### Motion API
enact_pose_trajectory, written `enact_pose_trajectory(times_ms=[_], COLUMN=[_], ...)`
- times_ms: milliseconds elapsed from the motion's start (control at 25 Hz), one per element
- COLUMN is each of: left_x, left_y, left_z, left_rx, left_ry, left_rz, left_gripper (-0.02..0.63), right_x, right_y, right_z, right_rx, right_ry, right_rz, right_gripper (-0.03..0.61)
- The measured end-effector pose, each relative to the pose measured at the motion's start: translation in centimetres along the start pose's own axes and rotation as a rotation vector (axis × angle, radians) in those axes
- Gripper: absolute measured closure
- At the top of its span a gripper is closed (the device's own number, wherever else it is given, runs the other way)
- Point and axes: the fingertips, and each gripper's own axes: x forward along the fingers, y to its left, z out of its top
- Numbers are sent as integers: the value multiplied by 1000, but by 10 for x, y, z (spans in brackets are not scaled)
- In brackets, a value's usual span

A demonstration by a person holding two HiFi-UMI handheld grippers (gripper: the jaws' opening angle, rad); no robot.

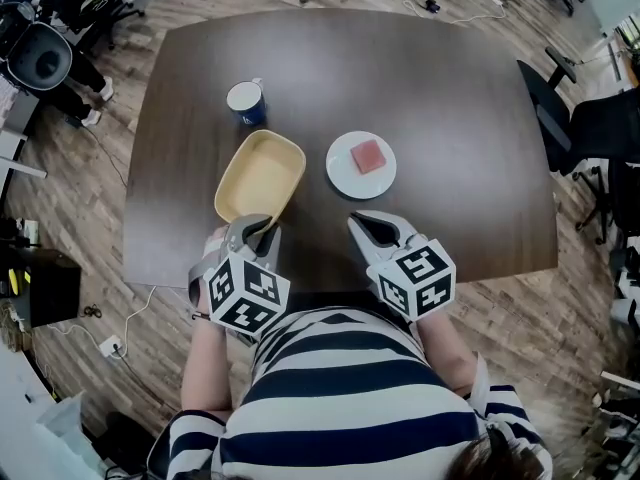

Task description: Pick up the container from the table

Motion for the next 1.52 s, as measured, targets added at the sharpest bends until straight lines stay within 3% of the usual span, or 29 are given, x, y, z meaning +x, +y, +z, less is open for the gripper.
enact_pose_trajectory(times_ms=[520, 840, 1520], left_x=[-18, -17, -19], left_y=[-6, -7, -11], left_z=[5, -5, -14], left_rx=[-12, -27, -25], left_ry=[37, 68, 90], left_rz=[-29, -29, -30], left_gripper=[614, 614, 614], right_x=[-15, -17, -20], right_y=[-7, -14, -9], right_z=[30, 28, 28], right_rx=[-5, -22, -6], right_ry=[-76, -74, -77], right_rz=[-7, -48, -51], right_gripper=[583, 584, 584])
